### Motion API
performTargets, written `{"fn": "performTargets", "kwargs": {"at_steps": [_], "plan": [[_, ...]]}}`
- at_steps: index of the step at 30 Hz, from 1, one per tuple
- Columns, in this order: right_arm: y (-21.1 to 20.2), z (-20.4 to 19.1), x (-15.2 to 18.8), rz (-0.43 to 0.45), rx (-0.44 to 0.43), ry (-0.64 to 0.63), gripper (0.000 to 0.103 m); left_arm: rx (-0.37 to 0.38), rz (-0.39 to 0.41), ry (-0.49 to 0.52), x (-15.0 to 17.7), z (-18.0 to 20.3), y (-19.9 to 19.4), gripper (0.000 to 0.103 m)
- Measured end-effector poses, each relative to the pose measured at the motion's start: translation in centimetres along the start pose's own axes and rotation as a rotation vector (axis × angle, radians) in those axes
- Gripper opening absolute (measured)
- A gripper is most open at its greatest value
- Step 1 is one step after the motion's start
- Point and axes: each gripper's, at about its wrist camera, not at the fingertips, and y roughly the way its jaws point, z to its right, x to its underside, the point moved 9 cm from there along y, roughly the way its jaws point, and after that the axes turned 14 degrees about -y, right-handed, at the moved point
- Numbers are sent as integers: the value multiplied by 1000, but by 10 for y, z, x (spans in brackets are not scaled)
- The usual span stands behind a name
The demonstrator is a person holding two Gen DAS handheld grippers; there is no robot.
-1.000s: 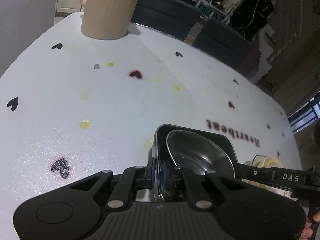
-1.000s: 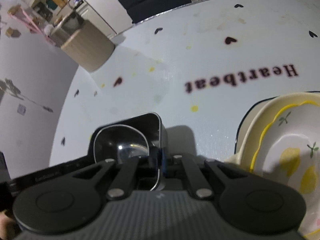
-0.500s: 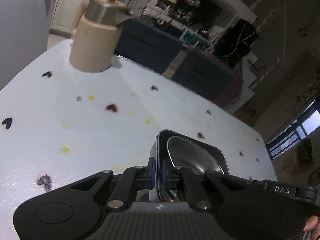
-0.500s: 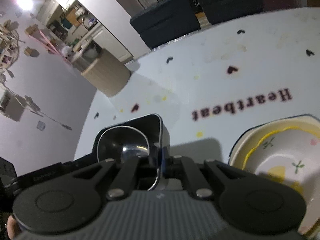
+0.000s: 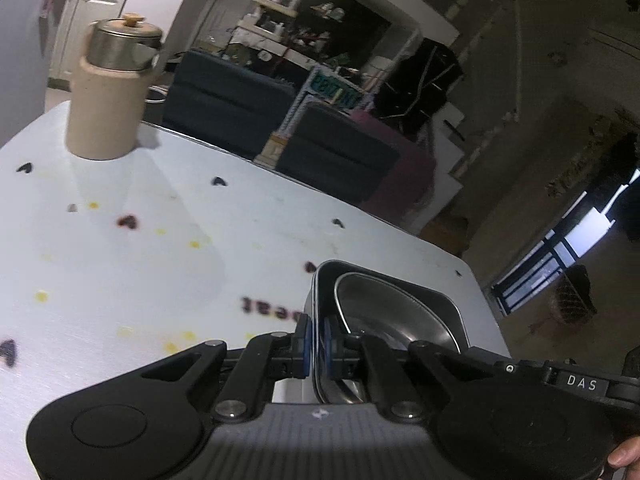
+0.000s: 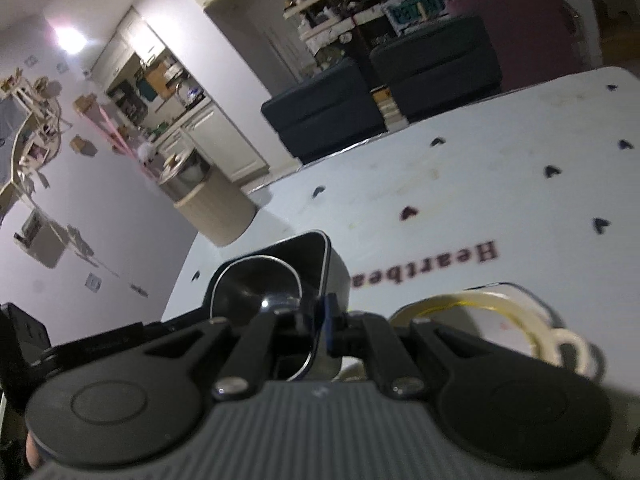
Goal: Organize plates and bowls
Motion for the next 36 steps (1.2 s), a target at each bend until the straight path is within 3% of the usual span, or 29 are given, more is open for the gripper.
{"fn": "performTargets", "kwargs": {"at_steps": [14, 36], "plan": [[-42, 48, 28, 61, 79, 35, 6, 16, -30, 42, 50, 31, 25, 6], [-47, 79, 59, -16, 137, 74, 6, -40, -121, 99, 87, 34, 68, 6]]}}
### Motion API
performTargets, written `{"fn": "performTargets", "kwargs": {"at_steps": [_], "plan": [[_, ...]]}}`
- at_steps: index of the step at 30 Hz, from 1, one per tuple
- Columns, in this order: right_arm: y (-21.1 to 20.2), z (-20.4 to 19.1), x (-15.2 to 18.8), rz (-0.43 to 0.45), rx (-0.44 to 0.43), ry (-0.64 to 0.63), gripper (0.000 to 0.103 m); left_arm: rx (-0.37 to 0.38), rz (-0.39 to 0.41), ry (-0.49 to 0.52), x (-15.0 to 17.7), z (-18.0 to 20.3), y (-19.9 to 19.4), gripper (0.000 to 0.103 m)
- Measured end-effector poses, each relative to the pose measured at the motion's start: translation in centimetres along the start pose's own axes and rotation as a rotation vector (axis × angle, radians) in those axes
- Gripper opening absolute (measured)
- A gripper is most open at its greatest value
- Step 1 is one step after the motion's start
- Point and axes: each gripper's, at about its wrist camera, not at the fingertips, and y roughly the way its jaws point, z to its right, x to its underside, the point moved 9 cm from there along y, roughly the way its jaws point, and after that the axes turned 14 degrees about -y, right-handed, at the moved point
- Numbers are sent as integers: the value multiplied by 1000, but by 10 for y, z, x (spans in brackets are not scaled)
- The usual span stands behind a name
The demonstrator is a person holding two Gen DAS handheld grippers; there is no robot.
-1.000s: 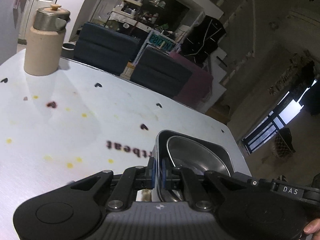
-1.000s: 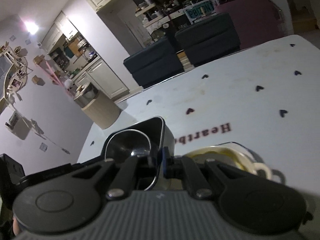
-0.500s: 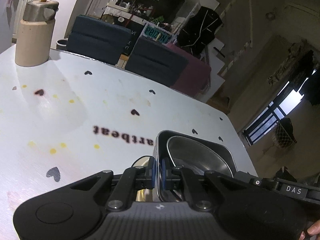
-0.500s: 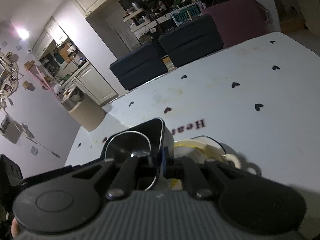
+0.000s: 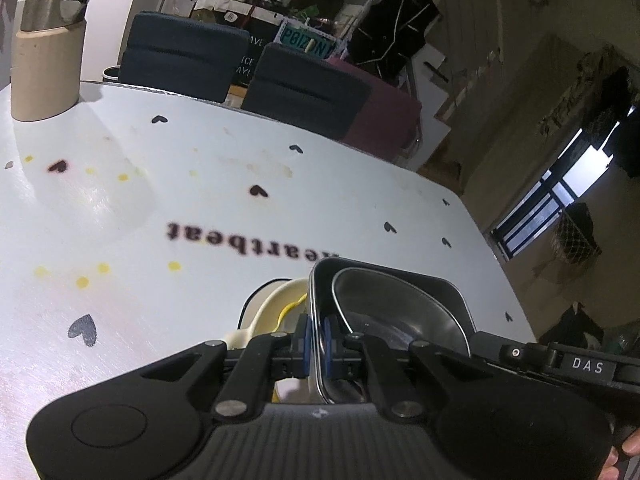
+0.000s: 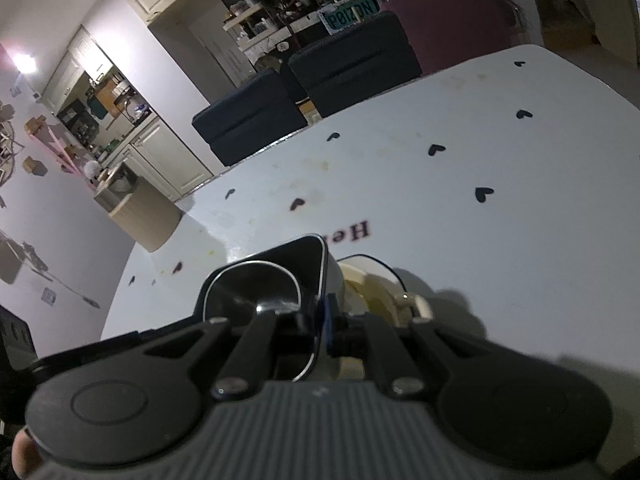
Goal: Organize plates and bowls
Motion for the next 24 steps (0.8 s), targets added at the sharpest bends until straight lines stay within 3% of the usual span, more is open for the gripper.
{"fn": "performTargets", "kwargs": {"at_steps": [24], "plan": [[15, -1, 7, -73, 10, -14, 6, -43, -23, 9, 6, -9, 9, 6]]}}
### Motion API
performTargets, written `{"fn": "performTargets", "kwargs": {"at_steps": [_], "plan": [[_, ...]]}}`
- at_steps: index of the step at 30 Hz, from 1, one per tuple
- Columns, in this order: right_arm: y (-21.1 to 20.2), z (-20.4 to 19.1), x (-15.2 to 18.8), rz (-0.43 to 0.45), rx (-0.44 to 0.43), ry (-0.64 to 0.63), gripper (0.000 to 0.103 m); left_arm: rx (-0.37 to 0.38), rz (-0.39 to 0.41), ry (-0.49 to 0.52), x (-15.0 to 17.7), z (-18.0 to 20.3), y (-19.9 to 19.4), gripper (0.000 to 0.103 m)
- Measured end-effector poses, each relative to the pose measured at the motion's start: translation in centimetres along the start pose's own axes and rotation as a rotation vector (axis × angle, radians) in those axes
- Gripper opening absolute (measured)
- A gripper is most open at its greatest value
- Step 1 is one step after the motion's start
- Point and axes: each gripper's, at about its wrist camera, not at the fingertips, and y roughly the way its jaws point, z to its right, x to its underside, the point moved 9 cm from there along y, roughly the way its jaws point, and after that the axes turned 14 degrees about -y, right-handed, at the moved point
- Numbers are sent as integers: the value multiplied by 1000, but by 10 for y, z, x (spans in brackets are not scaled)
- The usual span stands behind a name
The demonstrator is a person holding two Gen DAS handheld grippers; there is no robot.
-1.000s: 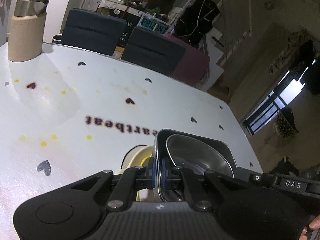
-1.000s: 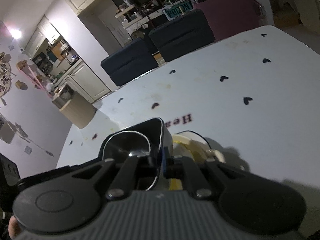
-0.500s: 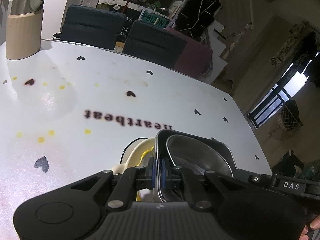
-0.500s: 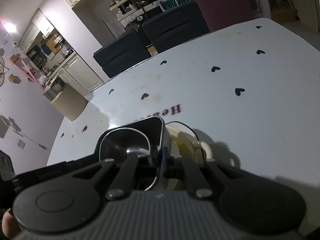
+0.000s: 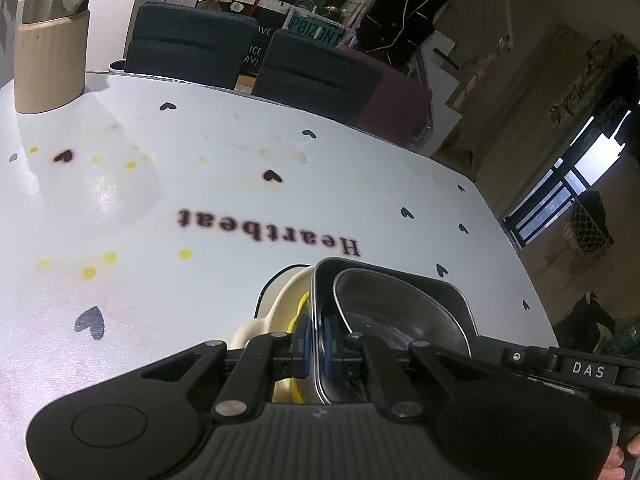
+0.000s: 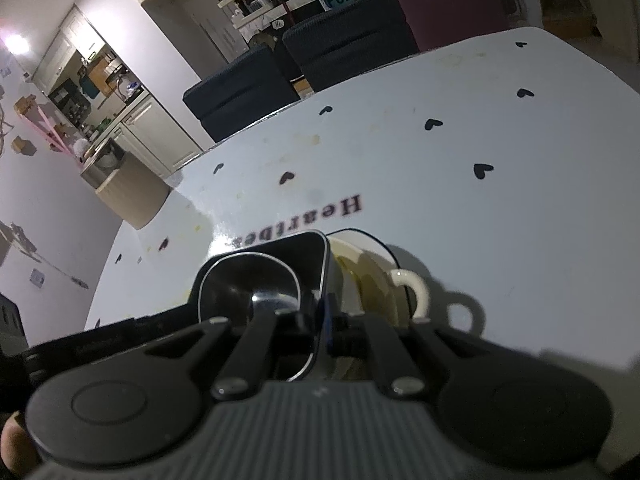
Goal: Organize plates and bowls
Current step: 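Lower the steel tray onto the nested cream bowls with both grippers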
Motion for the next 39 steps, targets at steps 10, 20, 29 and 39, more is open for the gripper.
{"fn": "performTargets", "kwargs": {"at_steps": [10, 20, 29, 39], "plan": [[3, 5, 1, -17, 19, -15, 6, -6, -5, 17, 1, 1, 6, 6], [6, 5, 4, -30, 38, -21, 5, -10, -11, 24, 4, 0, 9, 6], [5, 4, 4, -32, 39, -22, 5, -8, -13, 26, 4, -1, 9, 6], [5, 6, 4, -35, 40, -26, 5, 0, -19, 29, 5, -3, 10, 6]]}}
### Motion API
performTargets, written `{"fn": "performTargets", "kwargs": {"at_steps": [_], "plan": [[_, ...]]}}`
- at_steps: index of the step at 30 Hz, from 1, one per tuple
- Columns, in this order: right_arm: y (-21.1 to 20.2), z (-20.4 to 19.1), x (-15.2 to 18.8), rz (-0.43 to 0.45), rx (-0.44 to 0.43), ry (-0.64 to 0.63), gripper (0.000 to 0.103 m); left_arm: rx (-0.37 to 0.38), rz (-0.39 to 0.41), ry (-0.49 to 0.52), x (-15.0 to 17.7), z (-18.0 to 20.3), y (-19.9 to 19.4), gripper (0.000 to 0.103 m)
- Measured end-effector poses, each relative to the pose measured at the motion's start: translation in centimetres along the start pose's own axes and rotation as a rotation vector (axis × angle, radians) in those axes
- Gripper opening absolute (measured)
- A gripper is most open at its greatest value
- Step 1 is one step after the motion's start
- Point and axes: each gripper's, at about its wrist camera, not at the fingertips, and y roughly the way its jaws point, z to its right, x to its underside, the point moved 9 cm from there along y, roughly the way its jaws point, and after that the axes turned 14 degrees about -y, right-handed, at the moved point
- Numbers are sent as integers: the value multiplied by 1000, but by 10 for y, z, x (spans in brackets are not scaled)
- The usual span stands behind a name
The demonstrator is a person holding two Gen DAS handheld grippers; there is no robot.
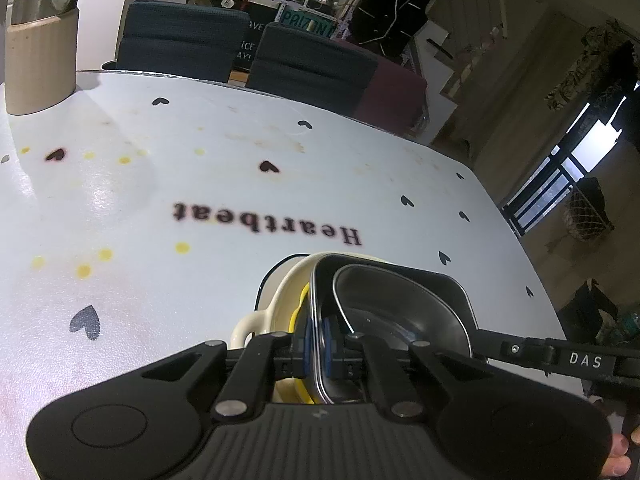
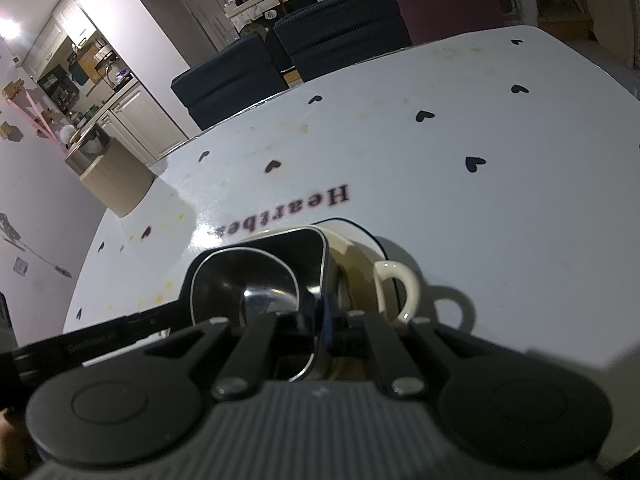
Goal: Organize plates and bowls
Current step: 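Lower the steel tray onto the nested cream bowls with both grippers, then open both grippers and pull them back from the stacked dishes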
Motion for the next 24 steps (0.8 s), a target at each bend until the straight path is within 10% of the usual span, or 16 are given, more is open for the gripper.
{"fn": "performTargets", "kwargs": {"at_steps": [10, 13, 17, 24], "plan": [[-3, 2, -2, -9, 40, -42, 13, -23, -7, 18, 1, -1, -12, 14], [-14, 2, -6, 24, 73, -70, 14, -23, 18, 19, 1, 1, -26, 30], [-35, -1, -10, 94, 85, -94, 52, -19, 54, 29, -1, 5, -51, 66], [-85, -18, -19, 242, 155, -199, 74, -17, 170, 101, 3, 22, -107, 102]]}}
